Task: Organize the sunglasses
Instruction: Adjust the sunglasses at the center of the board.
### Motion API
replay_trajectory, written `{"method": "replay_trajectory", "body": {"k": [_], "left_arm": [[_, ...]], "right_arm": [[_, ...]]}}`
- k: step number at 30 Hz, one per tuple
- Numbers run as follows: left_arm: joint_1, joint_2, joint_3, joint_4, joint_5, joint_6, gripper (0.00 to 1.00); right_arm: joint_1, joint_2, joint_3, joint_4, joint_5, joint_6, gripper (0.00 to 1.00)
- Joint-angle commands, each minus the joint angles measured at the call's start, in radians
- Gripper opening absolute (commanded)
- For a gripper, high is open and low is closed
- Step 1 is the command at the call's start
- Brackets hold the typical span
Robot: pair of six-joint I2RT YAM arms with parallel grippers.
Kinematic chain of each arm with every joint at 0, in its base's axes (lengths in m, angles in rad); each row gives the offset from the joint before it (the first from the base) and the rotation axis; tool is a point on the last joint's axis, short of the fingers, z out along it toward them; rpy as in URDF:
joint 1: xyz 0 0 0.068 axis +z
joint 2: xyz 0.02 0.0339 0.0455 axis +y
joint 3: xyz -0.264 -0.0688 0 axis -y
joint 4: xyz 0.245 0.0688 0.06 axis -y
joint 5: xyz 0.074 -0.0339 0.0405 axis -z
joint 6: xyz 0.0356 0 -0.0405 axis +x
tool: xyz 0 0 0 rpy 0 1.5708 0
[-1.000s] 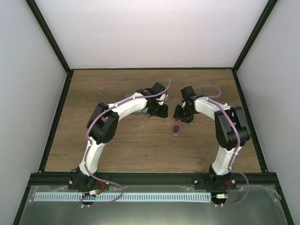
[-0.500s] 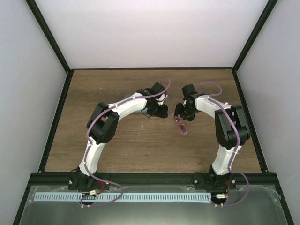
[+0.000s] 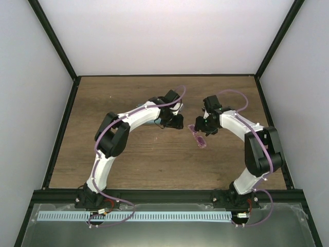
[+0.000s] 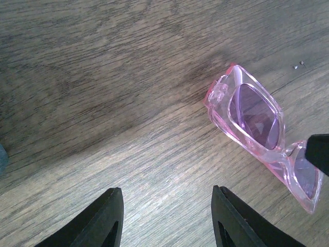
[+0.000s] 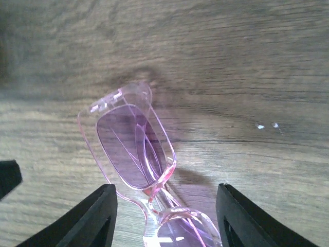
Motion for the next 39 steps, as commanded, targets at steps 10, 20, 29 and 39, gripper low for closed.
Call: {"method": "replay_trajectory", "body": {"k": [10,20,29,39], "left_arm": [[0.008,-0.028,-0.053,0.021,0.023,-0.015,0.49],[0.022,-0.059,-0.089,0.035,0.013,-0.023,0.49],[0.073,-0.099,0.066,-0.06,-0.112,0.038,0.49],[0.324,-0.137,0.115,-0.058,-0.211,0.052,0.53]], "right_arm": [[0.029,0.081,0.043,0.07,-0.026,-0.103,0.42],[0.033,0.092,0.041,0.075,-0.032,-0.127,0.42],[0.037,0.044,0.004,0.086,-0.06,-0.175,0.43],[0.037,0.04,-0.019,0.099,-0.084,-0.176,0.46]]}}
